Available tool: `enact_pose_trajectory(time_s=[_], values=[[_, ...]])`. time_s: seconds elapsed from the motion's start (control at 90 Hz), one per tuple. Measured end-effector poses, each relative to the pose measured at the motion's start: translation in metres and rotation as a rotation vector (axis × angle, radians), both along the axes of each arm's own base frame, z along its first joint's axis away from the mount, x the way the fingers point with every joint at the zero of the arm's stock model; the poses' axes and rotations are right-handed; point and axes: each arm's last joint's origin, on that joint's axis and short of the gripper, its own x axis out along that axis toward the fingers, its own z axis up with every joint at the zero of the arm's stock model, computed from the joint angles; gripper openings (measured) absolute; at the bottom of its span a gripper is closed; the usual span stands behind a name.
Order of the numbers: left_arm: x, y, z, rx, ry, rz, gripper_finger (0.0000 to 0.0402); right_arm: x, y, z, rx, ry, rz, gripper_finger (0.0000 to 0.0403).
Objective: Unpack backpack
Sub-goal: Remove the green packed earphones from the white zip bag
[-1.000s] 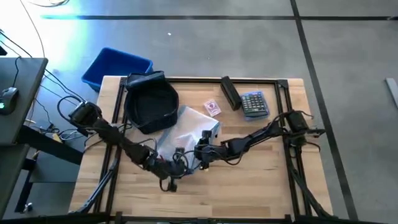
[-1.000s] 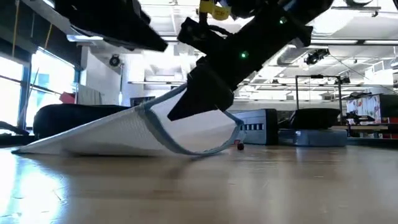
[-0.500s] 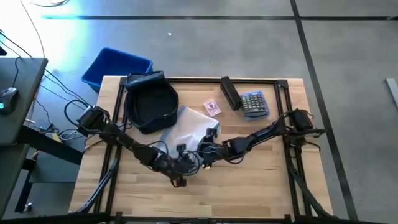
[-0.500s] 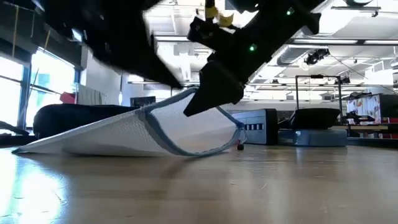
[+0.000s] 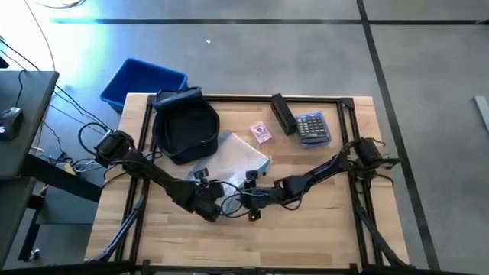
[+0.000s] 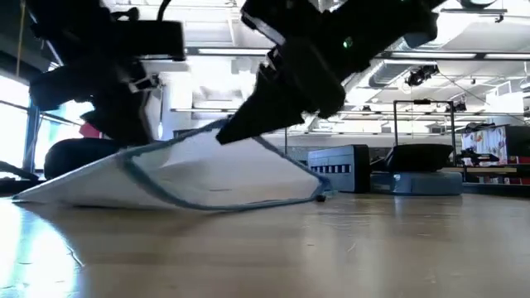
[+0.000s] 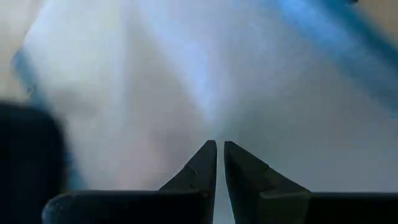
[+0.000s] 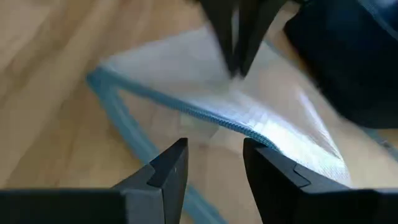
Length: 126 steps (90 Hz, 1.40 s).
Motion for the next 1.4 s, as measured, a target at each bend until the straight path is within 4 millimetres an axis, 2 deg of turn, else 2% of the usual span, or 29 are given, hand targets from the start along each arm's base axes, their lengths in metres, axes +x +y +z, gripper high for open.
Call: enact_pose_trajectory(time_s=[0.1,0.222,0.456,0.589,0.778,0.9,0.978,1.044,1.267,1.311,1.4], values=[[-0.011,0.005,-0.004,0.019,0.083,0.058,0.0012,0.003,-0.006,-0.008,0.019,0.013,-0.023,0.014],[-0.015,0.011,-0.015,-0.019,0.1,0.081,0.0012,0.01,-0.015,-0.015,0.08,0.004,-0.008,0.014],[-0.008,0.02,-0.031,-0.118,0.037,0.053,0.0011,0.018,-0.028,-0.023,0.159,-0.007,0.014,0.0143],[-0.002,0.022,-0.031,-0.139,0.002,0.04,0.0011,0.019,-0.03,-0.032,0.173,0.01,0.014,0.017],[0.002,0.021,-0.03,-0.142,-0.031,0.027,0.0011,0.018,-0.024,-0.034,0.023,0.006,0.053,0.0223],[0.002,0.02,-0.03,-0.134,-0.039,0.026,0.0011,0.015,-0.013,-0.033,-0.104,0.006,0.095,0.023],[0.002,0.02,-0.03,-0.13,-0.042,0.027,0.0011,0.014,-0.008,-0.033,-0.143,0.005,0.132,0.0211],[0.002,0.02,-0.03,-0.119,-0.047,0.029,0.0011,0.013,-0.004,-0.032,-0.156,-0.001,0.151,0.018],[0.002,0.021,-0.03,-0.111,-0.056,0.039,0.0011,0.012,0.001,-0.032,-0.151,-0.007,0.22,0.0025],[0.002,0.021,-0.03,-0.108,-0.057,0.039,0.0011,0.012,0.002,-0.032,-0.163,-0.005,0.227,0.0011],[0.002,0.021,-0.03,-0.105,-0.058,0.041,0.0011,0.01,0.005,-0.031,-0.192,0.0,0.233,0.0009]])
